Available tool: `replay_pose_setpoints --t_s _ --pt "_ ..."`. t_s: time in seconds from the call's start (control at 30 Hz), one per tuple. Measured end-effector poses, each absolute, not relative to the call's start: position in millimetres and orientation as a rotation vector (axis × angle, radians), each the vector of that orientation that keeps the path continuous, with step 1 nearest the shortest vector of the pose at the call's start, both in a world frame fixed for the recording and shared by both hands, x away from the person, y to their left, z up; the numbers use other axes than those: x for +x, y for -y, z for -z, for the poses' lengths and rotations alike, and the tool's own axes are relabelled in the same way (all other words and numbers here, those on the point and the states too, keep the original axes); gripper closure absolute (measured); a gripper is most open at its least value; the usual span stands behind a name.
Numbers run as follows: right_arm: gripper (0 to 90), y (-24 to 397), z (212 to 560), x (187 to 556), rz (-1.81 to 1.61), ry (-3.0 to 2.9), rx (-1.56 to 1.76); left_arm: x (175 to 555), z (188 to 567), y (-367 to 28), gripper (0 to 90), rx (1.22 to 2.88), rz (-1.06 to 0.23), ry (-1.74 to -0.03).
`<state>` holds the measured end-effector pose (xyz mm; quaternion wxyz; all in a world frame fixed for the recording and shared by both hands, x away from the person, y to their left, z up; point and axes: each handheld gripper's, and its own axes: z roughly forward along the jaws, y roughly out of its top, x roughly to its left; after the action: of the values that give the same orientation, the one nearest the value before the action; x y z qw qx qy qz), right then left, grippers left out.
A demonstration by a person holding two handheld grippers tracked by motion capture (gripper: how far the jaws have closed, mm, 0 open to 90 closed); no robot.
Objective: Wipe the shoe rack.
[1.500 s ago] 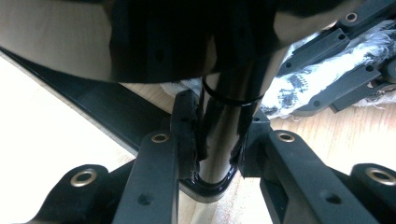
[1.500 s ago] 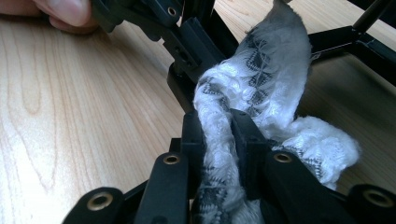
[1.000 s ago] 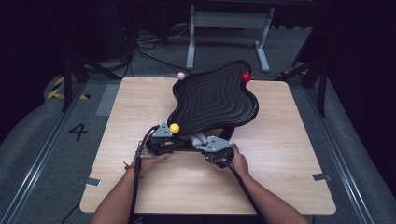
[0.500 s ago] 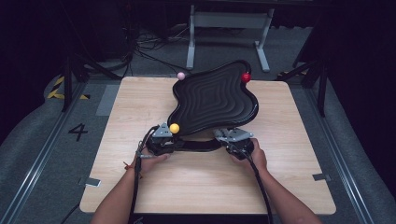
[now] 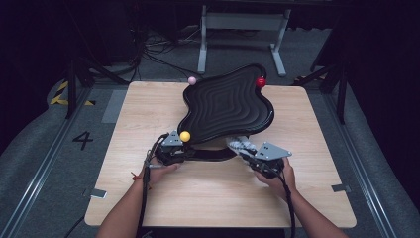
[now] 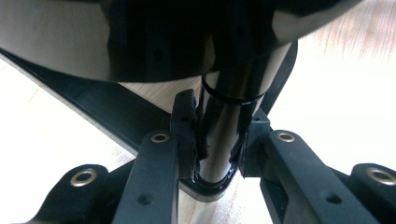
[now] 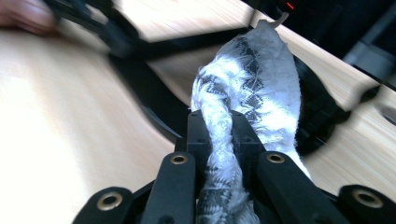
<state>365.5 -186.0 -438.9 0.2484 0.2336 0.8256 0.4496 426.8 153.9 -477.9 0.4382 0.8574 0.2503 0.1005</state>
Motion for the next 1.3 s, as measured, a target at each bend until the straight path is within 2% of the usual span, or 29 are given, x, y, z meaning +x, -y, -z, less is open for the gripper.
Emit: replay_pose_setpoints --t_s 0.37,0.7,0.87,1.3 --pt "81.8 138.2 426.1 331.5 -1.351 -2.213 0.426 426.0 478.2 -153.6 73.5 2.125 -0.256 -0.625" --pt "81.9 139.2 411.7 317.9 -1.384 -2.085 0.359 425.4 478.0 -153.5 73.4 2.129 -0.271 -0.625" --pt "81.8 140.7 405.1 316.9 -1.404 -2.061 0.344 425.9 478.1 -152.6 73.5 2.123 -0.277 -0.637" --pt "81.7 111.5 413.2 340.7 -1.321 -2.088 0.310 425.1 478.0 -145.4 73.8 2.139 -0.252 -0.599"
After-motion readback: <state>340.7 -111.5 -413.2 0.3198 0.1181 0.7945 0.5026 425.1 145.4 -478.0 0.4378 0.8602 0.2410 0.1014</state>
